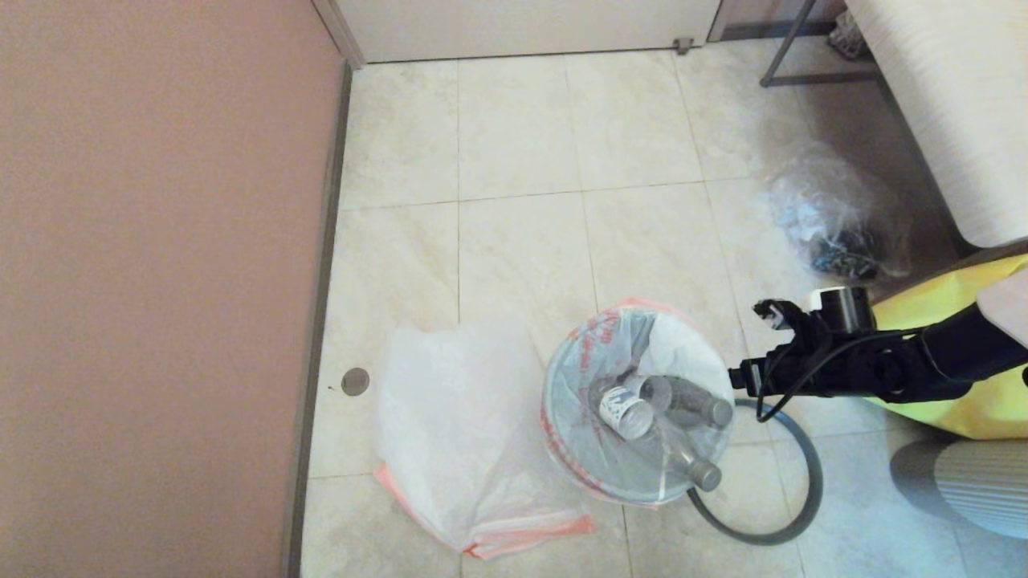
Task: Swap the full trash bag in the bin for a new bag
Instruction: Place the trash bag on the floor
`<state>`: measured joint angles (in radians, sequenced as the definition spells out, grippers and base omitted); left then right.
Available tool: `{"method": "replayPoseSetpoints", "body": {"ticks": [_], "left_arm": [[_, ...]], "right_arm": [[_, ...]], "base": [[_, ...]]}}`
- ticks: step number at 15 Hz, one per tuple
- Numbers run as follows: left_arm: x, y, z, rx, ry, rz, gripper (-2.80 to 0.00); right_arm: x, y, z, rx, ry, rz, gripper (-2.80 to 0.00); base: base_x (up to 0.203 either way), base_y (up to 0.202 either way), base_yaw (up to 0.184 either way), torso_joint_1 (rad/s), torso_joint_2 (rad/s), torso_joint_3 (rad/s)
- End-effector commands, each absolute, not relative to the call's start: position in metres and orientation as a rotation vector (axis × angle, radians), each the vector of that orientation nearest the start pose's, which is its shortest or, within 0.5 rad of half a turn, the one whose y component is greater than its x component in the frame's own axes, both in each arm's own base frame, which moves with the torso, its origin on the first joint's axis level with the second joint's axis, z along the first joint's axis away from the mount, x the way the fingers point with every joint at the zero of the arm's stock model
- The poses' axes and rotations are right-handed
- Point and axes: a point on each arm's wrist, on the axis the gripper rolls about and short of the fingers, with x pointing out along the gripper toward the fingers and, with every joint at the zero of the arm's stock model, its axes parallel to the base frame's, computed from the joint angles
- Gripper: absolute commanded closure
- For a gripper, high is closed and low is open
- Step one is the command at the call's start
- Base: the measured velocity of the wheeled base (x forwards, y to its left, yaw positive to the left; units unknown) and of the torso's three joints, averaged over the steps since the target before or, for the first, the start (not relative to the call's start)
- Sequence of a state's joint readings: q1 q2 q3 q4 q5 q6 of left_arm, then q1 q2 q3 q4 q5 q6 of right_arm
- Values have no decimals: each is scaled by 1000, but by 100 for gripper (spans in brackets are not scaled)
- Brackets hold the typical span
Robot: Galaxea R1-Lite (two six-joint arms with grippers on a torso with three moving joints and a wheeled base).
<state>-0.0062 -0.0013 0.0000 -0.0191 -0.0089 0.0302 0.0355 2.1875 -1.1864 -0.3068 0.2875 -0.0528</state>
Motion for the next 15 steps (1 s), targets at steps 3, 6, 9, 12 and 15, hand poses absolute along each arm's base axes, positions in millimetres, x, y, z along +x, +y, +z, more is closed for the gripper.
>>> {"method": "replayPoseSetpoints", "body": {"ticks": [3, 6, 9, 12, 15], "left_arm": [[-22, 0, 75, 31, -13, -15, 0], [-22, 0, 75, 31, -13, -15, 0], [-22, 0, 75, 31, -13, -15, 0], [-22, 0, 75, 31, -13, -15, 0], [-22, 0, 75, 31, -13, -15, 0]], "right_arm": [[412, 26, 74, -32, 677, 210, -280], [412, 42, 73, -120, 659, 99, -280], [413, 53, 65, -153, 666, 61, -280], [417, 64, 60, -173, 650, 36, -280], [415, 70, 61, -170, 648, 51, 0]], "base": [[0, 0, 0, 0, 0, 0], [0, 0, 0, 0, 0, 0], [0, 0, 0, 0, 0, 0], [0, 0, 0, 0, 0, 0], [0, 0, 0, 0, 0, 0]]}}
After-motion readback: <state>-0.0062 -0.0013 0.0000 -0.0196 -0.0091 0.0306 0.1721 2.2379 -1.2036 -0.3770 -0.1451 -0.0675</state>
